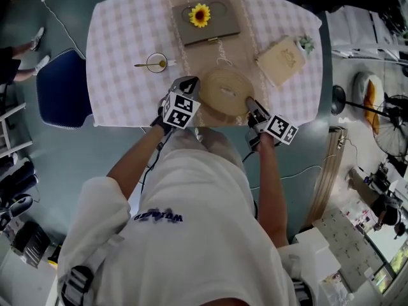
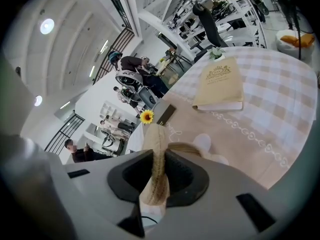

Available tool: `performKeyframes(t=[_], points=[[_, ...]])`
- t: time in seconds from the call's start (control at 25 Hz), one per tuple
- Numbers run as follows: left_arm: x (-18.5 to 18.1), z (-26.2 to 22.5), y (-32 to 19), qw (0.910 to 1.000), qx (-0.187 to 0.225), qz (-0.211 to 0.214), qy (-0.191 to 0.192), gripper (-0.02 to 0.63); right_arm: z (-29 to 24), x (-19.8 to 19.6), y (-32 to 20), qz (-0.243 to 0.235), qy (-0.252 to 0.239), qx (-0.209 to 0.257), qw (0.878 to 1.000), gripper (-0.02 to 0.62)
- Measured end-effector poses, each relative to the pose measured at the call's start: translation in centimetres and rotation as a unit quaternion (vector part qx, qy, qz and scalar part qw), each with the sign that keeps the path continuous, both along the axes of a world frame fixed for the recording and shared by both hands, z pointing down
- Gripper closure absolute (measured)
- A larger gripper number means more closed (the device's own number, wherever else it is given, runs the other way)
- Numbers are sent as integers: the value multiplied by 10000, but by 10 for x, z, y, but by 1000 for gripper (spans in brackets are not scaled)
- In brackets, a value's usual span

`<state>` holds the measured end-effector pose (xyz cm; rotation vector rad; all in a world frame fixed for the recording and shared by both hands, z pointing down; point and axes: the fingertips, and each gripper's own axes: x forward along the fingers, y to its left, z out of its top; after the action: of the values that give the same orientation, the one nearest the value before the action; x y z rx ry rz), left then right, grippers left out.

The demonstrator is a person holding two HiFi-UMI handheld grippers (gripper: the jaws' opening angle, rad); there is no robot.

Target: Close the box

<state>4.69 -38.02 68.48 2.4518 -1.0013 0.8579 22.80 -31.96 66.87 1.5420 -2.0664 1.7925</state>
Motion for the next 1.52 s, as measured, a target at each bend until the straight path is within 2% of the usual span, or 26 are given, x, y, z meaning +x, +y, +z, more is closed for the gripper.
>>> performKeyframes(t=[0.44,0.84,1.52], points=[[12,20,-1,9995,-157,224,-127,604,15,1,1,-44,37,-156,9999,525],[19,29,2,9990,-253,293,-216,604,29,6,1,-110,302,-270,9991,523],[21,31,2,9990,-294,263,-232,604,51,10,5,-552,1189,-307,9909,505]])
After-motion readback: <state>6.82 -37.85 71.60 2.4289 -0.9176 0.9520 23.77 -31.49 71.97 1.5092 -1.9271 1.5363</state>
